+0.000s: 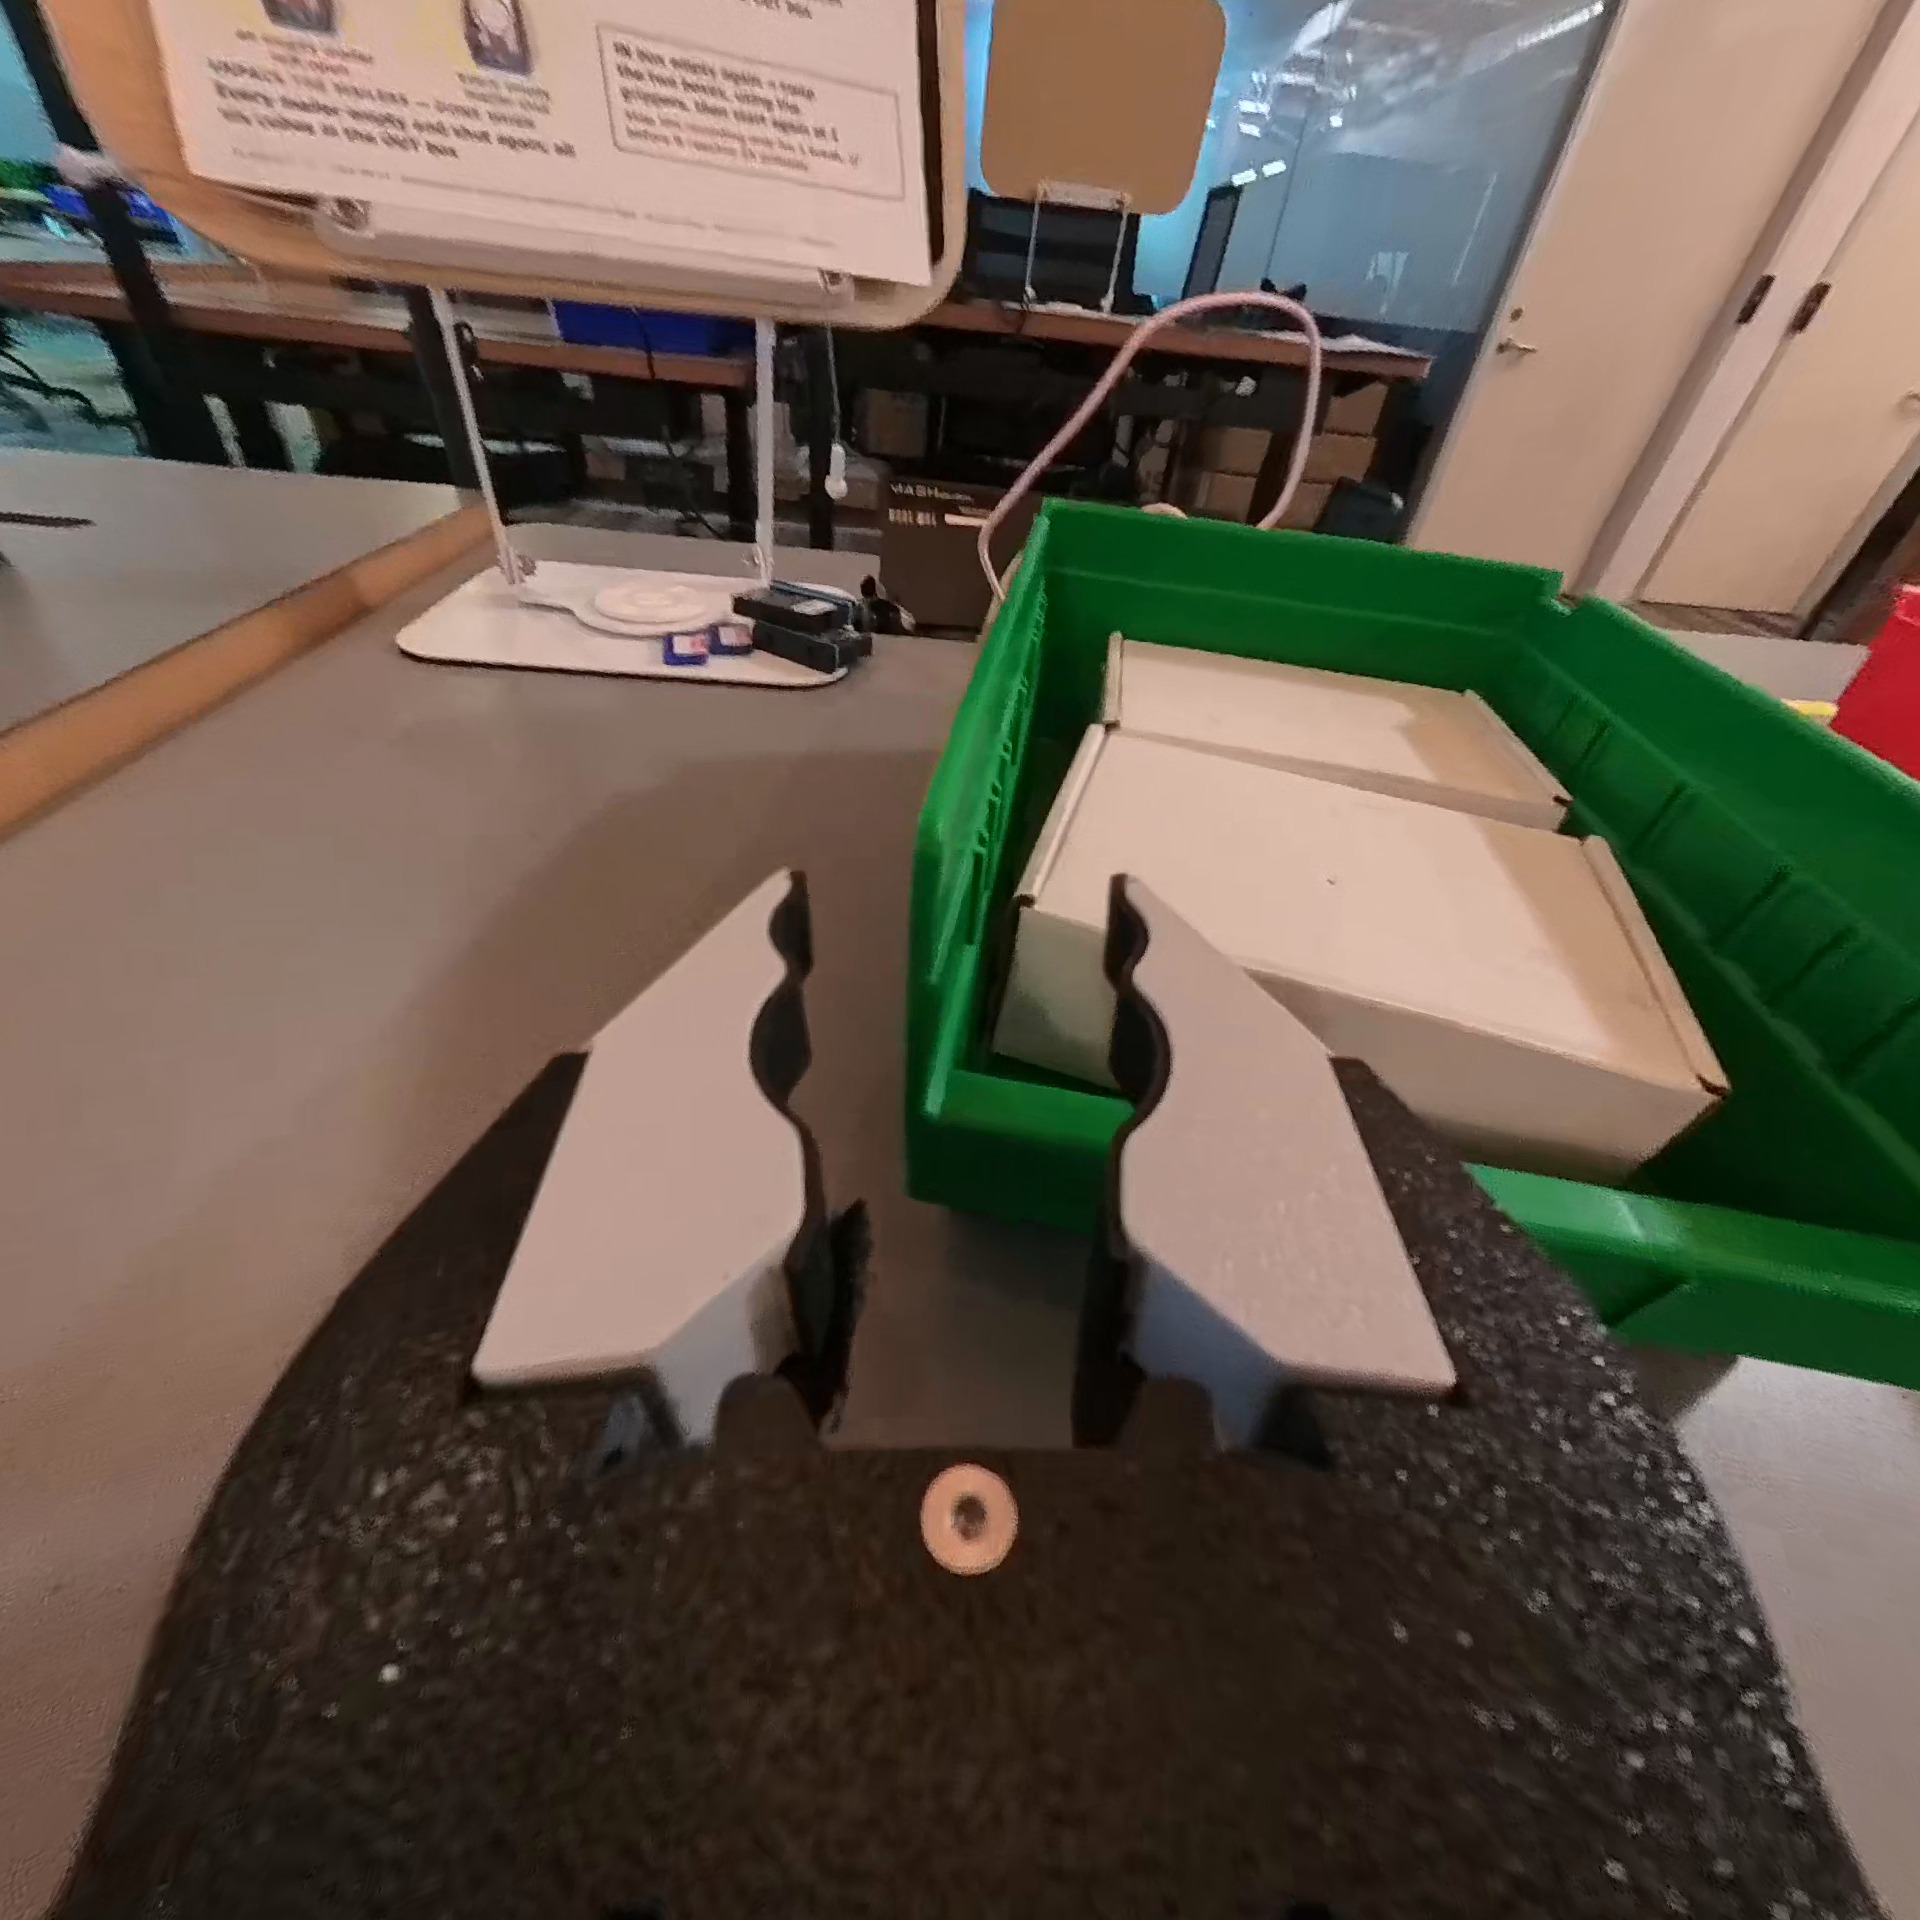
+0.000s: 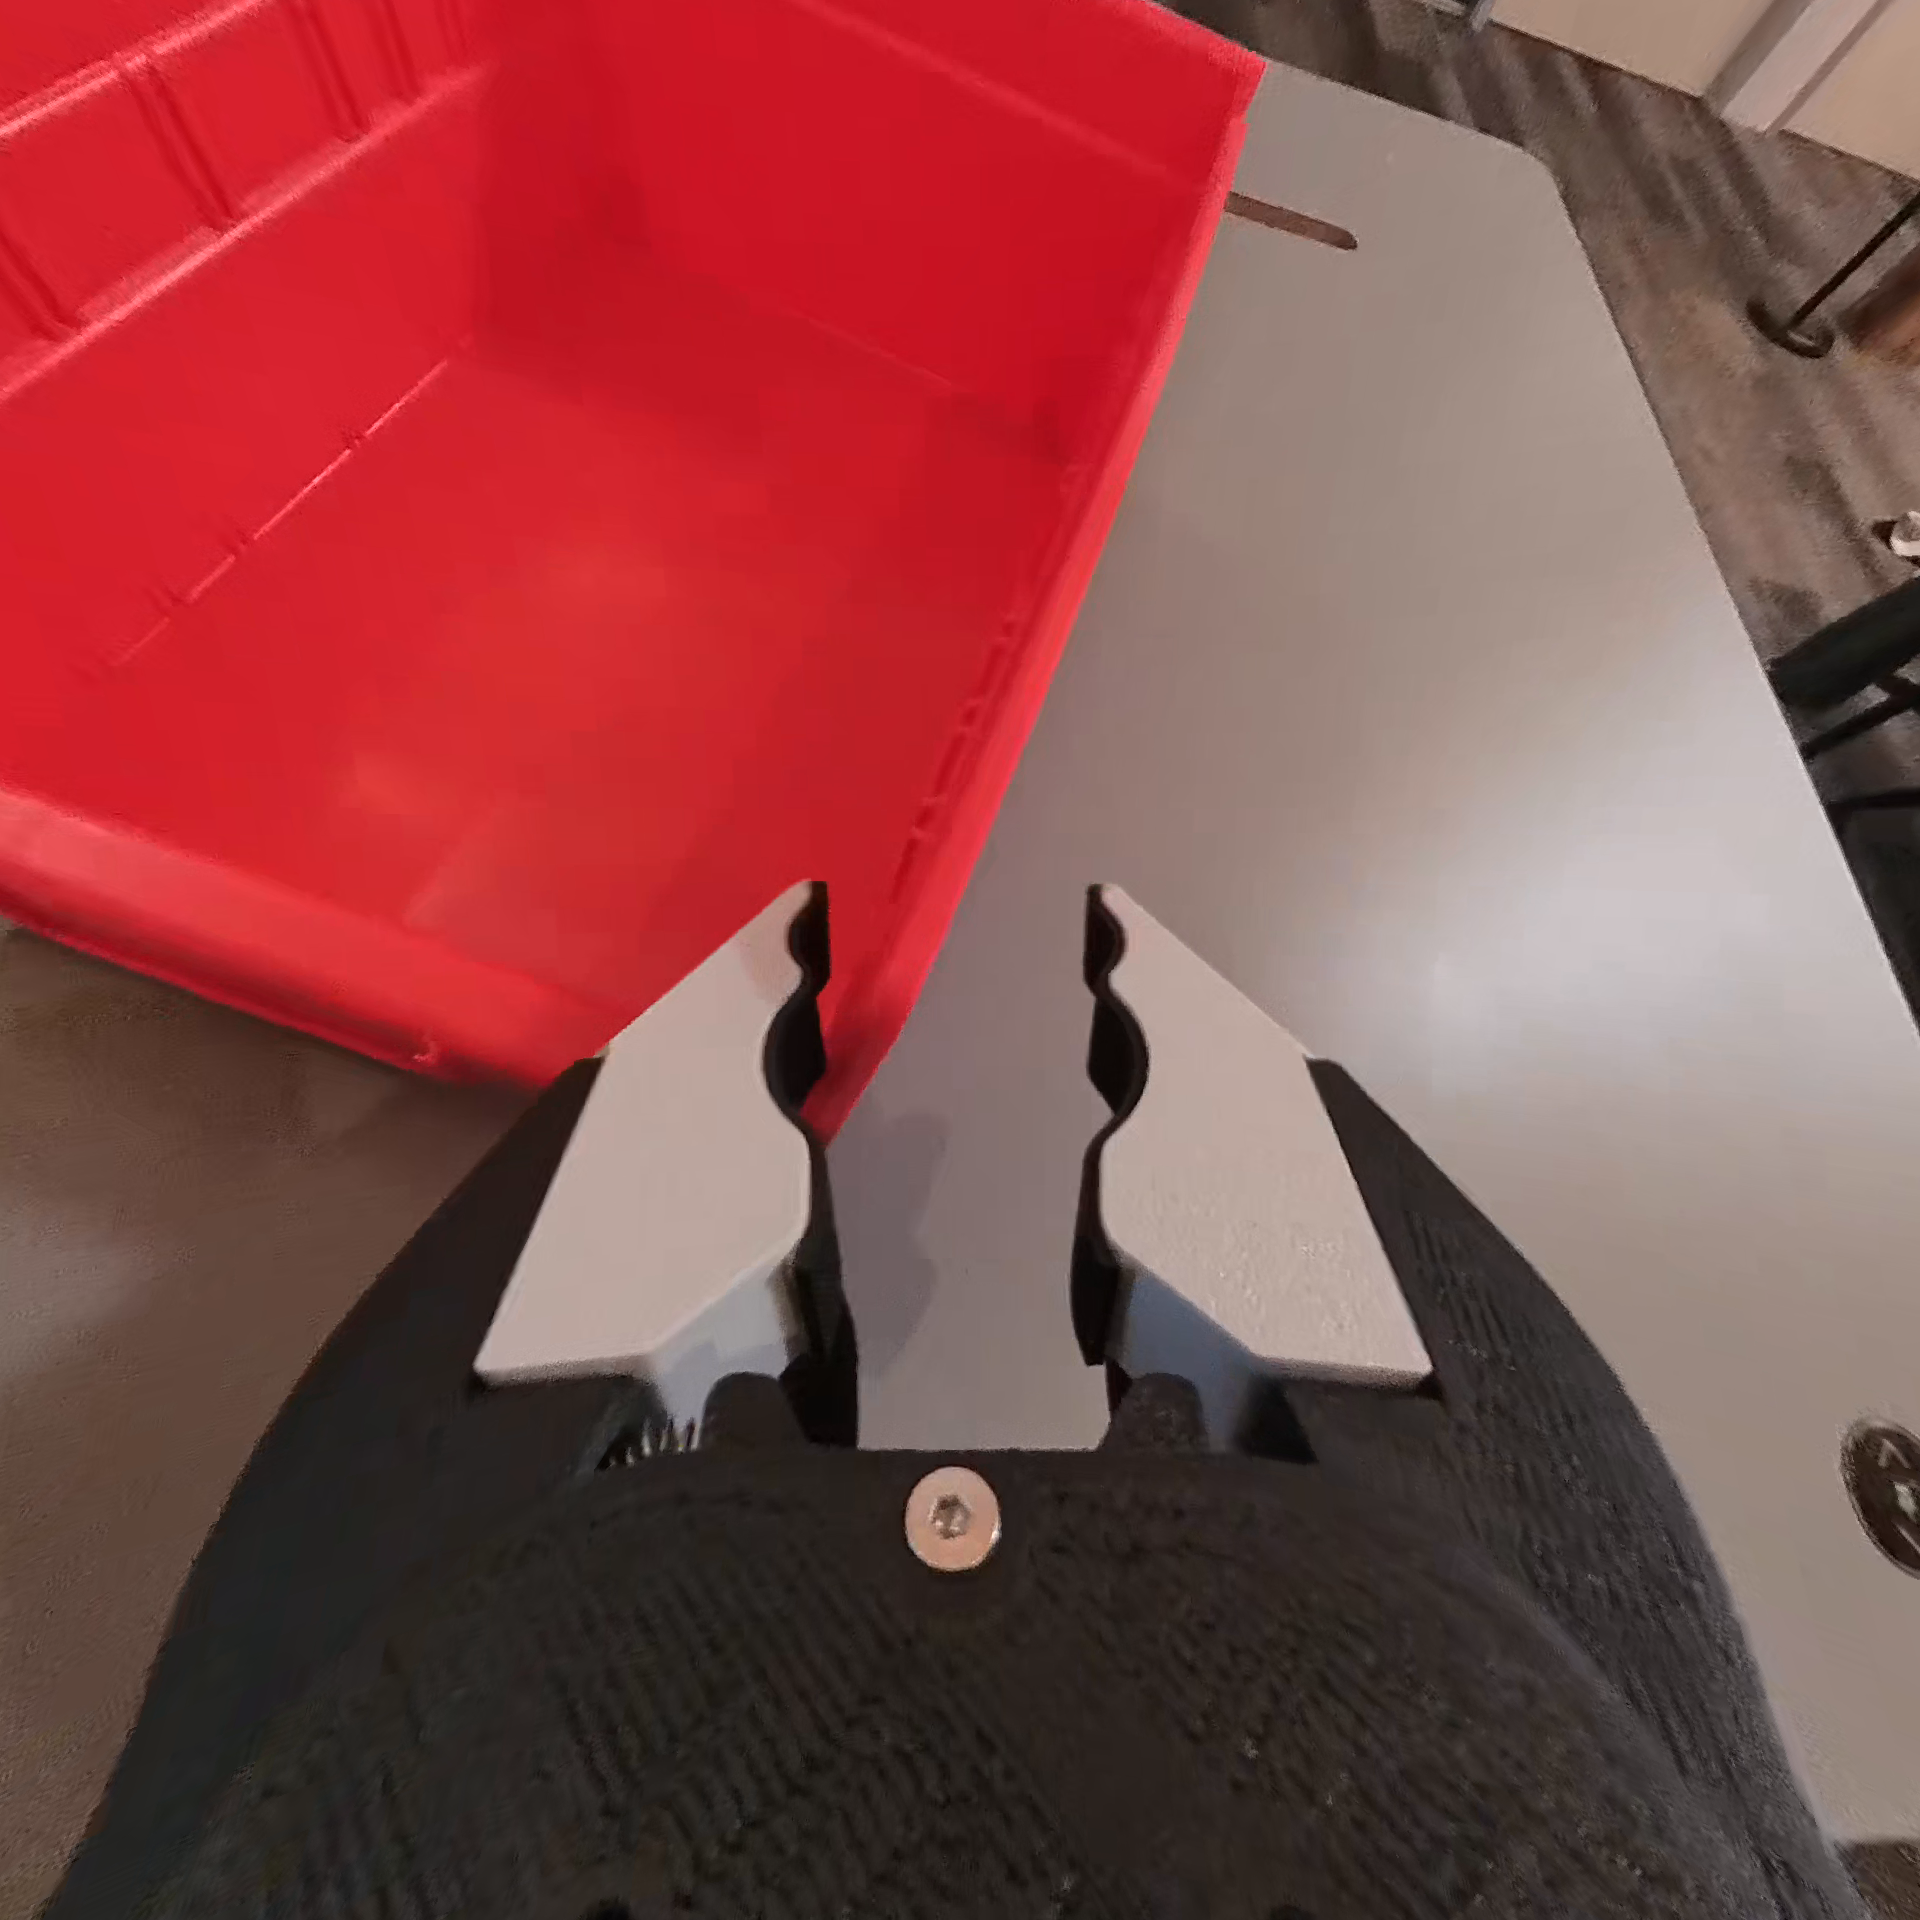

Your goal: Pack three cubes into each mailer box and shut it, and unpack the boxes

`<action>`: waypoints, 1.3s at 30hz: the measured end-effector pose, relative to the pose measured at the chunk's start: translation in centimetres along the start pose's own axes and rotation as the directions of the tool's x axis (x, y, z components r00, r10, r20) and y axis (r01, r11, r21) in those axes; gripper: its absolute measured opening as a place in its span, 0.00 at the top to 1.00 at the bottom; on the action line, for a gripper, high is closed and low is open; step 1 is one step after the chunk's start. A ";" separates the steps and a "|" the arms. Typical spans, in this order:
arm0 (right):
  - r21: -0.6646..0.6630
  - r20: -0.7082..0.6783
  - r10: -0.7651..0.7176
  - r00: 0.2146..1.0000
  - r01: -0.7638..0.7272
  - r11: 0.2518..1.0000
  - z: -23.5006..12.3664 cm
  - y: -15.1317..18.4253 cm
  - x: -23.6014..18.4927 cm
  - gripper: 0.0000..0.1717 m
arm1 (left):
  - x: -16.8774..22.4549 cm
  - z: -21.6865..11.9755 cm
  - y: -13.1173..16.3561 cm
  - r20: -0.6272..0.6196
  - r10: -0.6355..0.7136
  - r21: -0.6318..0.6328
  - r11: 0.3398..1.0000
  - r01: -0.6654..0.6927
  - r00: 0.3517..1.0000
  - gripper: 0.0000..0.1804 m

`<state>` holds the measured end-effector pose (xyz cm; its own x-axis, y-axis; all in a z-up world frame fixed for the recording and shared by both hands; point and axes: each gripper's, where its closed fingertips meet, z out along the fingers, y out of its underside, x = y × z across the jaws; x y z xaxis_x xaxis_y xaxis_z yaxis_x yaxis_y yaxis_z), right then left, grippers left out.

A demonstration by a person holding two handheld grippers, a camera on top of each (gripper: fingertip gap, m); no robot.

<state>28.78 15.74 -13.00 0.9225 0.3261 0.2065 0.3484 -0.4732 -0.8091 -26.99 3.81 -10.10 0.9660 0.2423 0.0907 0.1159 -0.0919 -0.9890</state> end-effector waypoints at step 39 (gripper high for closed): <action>0.066 -0.198 0.204 0.959 -0.195 0.979 -0.1 2.2 9.5 0.87 | -9.0 -8.2 0.7 0.313 0.061 -0.169 0.986 -0.008 0.948 0.95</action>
<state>38.37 17.73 -12.75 0.9885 0.0535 0.1417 0.1500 -0.4728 -0.8683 -33.72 -6.31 -10.65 0.8503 0.5261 -0.0113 0.1454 -0.2555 -0.9558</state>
